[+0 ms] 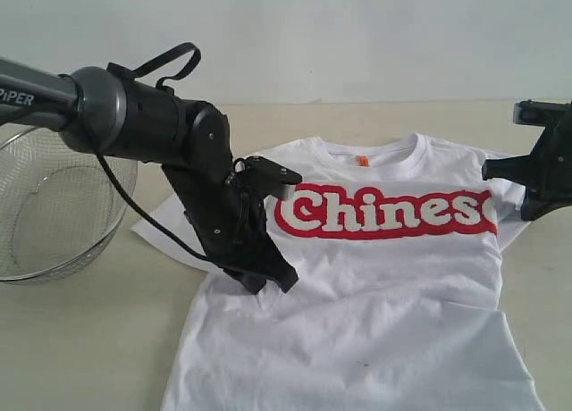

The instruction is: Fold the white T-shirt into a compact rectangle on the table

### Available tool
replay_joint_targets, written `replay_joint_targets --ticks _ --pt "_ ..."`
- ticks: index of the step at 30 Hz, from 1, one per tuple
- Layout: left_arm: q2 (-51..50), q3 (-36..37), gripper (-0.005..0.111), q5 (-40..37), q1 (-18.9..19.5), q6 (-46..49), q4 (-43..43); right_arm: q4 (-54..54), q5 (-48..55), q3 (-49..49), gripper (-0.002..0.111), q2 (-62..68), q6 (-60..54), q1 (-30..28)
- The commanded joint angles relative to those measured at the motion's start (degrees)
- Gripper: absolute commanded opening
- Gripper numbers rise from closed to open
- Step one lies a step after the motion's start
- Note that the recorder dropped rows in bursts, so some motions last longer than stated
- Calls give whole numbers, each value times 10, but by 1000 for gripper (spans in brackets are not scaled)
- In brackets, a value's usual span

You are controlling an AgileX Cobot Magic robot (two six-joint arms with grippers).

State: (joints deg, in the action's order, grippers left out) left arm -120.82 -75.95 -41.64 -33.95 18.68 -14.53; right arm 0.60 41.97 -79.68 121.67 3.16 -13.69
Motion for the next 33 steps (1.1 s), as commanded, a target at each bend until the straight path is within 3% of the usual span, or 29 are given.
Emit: replay_joint_targets --ticks 1,16,28,33 --pt "-17 3 5 -11 -1 -12 5 -9 16 3 0 12 -1 -7" --pt "-17 3 5 -63 74 -30 35 -12 15 3 0 12 -2 -7" --pt "-17 3 5 -68 81 -31 48 -11 18 -12 0 12 8 -44" --pt "-16 3 5 -66 81 -24 32 46 12 -14 0 7 -25 -52"
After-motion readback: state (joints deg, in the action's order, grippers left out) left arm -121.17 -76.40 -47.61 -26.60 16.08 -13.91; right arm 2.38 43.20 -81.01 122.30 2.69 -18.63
